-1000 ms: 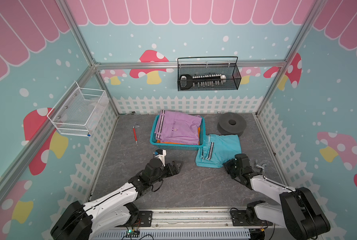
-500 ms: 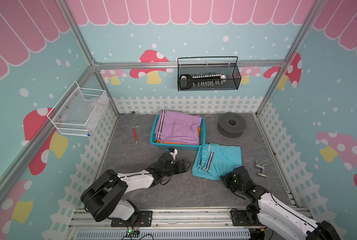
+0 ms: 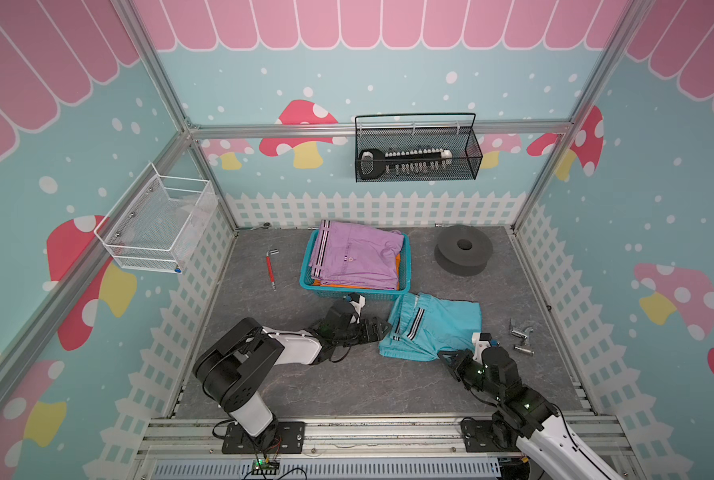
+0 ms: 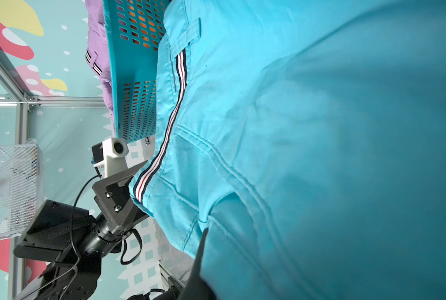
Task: Put the folded long pants in the basket
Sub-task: Move the long pant to the center of the board, then pick up the long pant at the center of the board.
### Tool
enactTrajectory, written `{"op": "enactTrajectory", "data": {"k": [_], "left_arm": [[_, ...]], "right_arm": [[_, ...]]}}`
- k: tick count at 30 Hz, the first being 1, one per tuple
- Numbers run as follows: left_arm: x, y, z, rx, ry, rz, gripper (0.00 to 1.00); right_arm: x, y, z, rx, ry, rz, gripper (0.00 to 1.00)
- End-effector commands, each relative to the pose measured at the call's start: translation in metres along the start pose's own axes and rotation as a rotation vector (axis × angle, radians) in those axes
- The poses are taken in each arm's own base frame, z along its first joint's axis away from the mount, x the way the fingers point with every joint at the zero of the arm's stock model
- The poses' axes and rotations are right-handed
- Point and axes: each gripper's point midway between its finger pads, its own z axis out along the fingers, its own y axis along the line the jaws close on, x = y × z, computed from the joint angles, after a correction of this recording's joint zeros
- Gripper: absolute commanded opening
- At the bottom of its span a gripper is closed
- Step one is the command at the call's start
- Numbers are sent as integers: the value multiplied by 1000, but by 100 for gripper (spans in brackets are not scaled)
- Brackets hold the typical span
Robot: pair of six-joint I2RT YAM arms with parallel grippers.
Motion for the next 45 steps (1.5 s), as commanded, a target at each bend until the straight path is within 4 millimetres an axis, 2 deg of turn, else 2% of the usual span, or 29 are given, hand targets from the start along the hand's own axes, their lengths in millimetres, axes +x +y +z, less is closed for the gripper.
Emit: {"op": "enactTrajectory", "data": {"k": [1, 6, 13, 20, 23, 26, 28, 30, 33, 35, 36, 39, 42, 45], "left_arm": [[6, 7, 8, -15, 41, 7, 97], [3, 14, 12, -30, 40, -18, 97], [6, 6, 21, -2, 80, -17, 96], [3, -1, 26, 11, 105, -13, 96], [5, 0, 32, 14, 124, -29, 96], [10, 3, 33, 4, 131, -35, 95], [14, 6, 30, -7, 133, -36, 93], [16, 10, 26, -20, 129, -38, 90], [19, 14, 23, -34, 125, -41, 81], [21, 15, 24, -34, 132, -41, 74], [22, 15, 24, -32, 137, -40, 70], [24, 16, 25, -30, 146, -39, 53], [21, 17, 22, -39, 128, -34, 34], [19, 12, 20, -29, 122, -15, 16]], "right_arm": [[41, -61, 2, 176, 192, -21, 0], [45, -66, -1, 182, 219, -102, 0], [55, -63, 1, 97, 276, -297, 2], [68, -68, -5, 96, 354, -345, 0], [71, -70, -5, 88, 368, -357, 7], [70, -68, -4, 71, 360, -366, 24], [72, -56, -4, 9, 365, -398, 45], [76, -36, -7, -90, 379, -435, 61], [72, -3, -18, -204, 342, -506, 72], [63, 22, -31, -258, 280, -558, 75], [57, 41, -42, -296, 237, -594, 75], [44, 75, -70, -344, 147, -662, 78], [38, 93, -86, -360, 106, -702, 80], [31, 93, -80, -329, 82, -701, 79]]}}
